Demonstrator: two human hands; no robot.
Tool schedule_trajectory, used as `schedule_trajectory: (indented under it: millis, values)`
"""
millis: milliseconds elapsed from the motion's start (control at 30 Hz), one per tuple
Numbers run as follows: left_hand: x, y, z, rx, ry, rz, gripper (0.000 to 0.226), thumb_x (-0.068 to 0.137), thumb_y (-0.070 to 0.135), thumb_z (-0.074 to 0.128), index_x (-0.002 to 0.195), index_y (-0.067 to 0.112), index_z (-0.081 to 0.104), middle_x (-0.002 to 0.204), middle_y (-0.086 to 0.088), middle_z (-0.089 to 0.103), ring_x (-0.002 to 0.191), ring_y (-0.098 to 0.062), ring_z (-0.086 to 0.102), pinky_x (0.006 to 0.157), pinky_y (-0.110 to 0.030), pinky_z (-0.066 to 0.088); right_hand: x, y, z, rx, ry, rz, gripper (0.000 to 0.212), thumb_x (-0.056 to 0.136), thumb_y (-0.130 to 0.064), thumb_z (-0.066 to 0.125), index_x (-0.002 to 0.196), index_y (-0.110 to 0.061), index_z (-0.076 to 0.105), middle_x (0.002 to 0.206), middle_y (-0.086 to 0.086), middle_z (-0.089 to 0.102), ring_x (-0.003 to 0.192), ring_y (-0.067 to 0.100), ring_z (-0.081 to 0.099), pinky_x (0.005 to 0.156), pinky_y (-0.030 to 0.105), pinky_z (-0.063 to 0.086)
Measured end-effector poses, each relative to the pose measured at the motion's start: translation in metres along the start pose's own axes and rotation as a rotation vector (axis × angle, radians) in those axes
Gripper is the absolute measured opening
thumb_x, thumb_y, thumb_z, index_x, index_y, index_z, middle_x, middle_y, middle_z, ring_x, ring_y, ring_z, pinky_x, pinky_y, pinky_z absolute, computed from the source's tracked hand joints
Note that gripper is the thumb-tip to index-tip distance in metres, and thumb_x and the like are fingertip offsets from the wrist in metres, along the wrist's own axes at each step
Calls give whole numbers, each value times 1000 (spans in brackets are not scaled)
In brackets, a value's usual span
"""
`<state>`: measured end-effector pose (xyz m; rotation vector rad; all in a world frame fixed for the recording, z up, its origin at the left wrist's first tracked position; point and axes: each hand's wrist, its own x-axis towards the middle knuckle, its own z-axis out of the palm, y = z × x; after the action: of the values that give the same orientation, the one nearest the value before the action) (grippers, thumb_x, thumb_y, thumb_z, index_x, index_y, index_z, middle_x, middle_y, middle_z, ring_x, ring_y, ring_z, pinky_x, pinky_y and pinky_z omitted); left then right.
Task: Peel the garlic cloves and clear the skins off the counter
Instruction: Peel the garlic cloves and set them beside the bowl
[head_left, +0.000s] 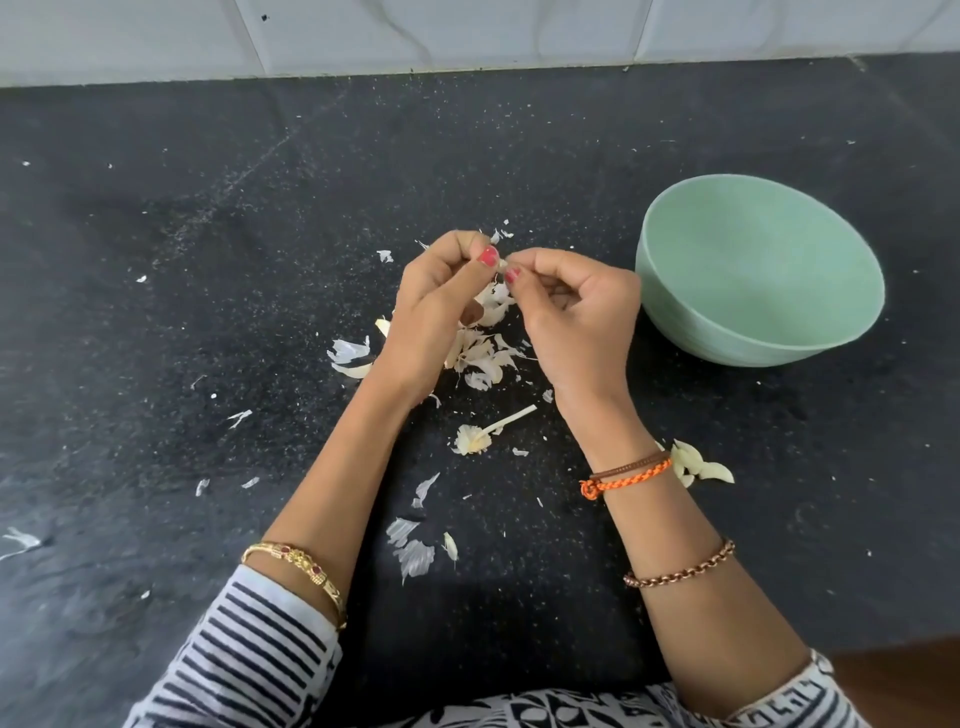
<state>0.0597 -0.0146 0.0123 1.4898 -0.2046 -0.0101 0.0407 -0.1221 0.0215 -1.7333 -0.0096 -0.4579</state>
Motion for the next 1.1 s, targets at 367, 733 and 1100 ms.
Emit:
schedule_trajectory:
  millis: [367, 733, 1100]
  values:
    - [0, -7, 1, 84, -84, 8, 12, 90, 26, 37, 81, 18, 41, 75, 3, 38, 63, -5, 34, 57, -16, 33, 0, 6, 0, -77, -16, -93, 11, 79, 3, 66, 79, -5, 73, 64, -11, 62, 56, -2, 56, 54, 7, 41]
    - [0, -17, -2, 477, -20, 251, 19, 97, 21, 29, 80, 29, 30, 78, 11, 32, 71, -8, 30, 67, -20, 30, 5, -7, -10, 135, -170, 380, 8, 81, -4, 67, 79, -10, 72, 60, -5, 64, 55, -6, 55, 53, 9, 42]
    - [-1, -16, -3, 625, 17, 491, 13, 95, 23, 24, 87, 17, 33, 81, 15, 27, 74, -6, 29, 70, -11, 30, 10, -10, -9, 503, -242, 740, 26, 82, -1, 59, 58, -11, 57, 49, -4, 43, 46, 5, 35, 43, 16, 26]
